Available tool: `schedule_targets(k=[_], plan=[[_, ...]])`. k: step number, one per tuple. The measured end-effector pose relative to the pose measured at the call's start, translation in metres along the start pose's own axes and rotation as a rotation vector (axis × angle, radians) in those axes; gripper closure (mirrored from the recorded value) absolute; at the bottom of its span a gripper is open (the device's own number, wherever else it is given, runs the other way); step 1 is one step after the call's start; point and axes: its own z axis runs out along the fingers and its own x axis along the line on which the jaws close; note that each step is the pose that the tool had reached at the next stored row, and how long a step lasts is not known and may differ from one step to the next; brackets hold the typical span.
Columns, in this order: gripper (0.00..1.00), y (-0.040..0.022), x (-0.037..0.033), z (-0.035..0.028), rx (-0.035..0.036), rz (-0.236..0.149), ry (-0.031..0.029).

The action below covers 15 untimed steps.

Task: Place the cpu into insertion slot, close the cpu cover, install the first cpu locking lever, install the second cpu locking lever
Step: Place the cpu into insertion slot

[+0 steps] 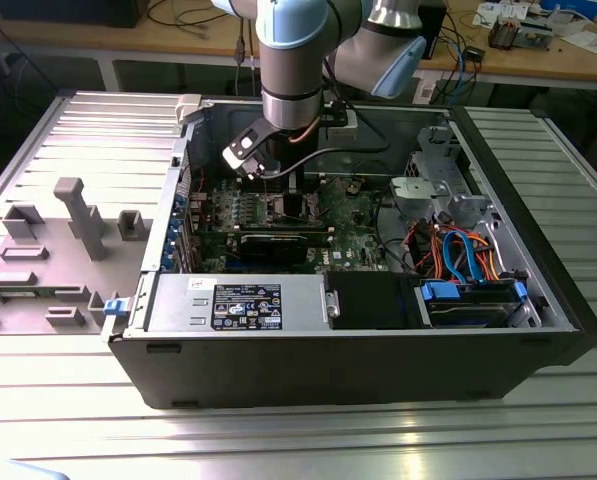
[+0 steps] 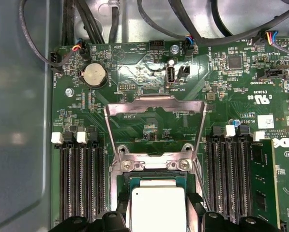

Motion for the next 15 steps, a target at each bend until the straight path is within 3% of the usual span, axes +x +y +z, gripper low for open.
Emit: schedule_targets(k=[15], plan=[[0.46,-0.0004,0.0015,0.0043,0.0002,-0.003,0.0021]])
